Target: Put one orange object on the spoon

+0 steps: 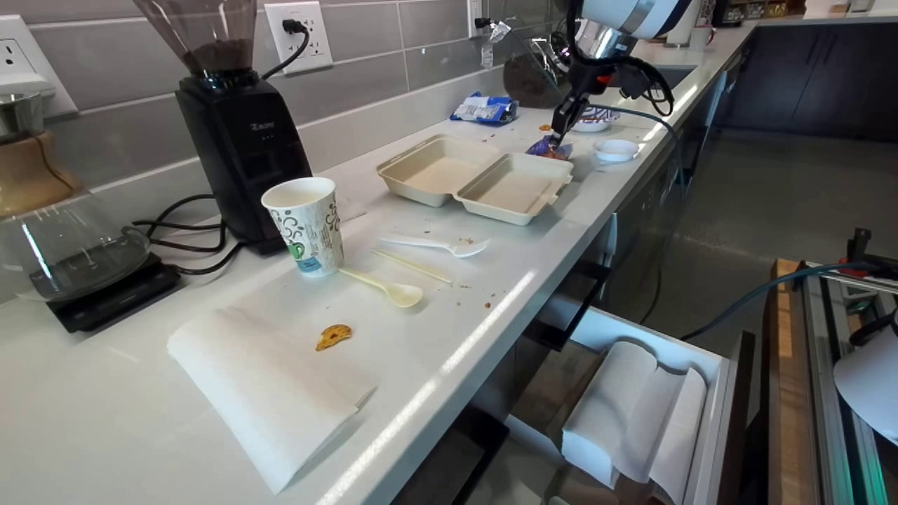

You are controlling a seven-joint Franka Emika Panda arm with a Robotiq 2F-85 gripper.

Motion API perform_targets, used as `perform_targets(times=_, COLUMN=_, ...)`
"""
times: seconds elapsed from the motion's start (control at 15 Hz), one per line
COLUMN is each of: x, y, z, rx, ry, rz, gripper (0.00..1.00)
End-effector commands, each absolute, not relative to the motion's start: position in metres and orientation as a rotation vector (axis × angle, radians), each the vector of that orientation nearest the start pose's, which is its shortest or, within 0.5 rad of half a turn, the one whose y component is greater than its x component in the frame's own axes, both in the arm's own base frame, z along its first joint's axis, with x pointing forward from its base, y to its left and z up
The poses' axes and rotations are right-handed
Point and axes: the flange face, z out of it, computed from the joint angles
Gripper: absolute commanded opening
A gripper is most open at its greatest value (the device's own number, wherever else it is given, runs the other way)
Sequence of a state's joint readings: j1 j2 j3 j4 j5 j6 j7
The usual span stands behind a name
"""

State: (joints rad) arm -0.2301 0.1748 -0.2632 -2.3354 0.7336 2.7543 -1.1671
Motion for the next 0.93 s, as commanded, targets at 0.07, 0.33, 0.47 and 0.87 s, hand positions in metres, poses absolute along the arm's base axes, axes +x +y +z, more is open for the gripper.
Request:
perform_targets(times=0.07, x=0.466, y=-0.279, z=0.270, rx=-3.060, ry=-0.041, rz=-0.591, gripper=0.00)
perform_targets(times=0.33, x=0.469, y=-0.281, z=0.268, rx=-3.066, ry=-0.024, rz=-0.584, gripper=0.05)
perform_targets(times=0.47, x=0.471, y=-0.282, z=0.268, rx=-3.069, ry=-0.015, rz=-0.587, gripper=0.18)
perform_targets(times=0.87, x=0.477, y=-0.283, z=0.269, rx=-3.070, ry=0.048, rz=-0.575, gripper=0.30)
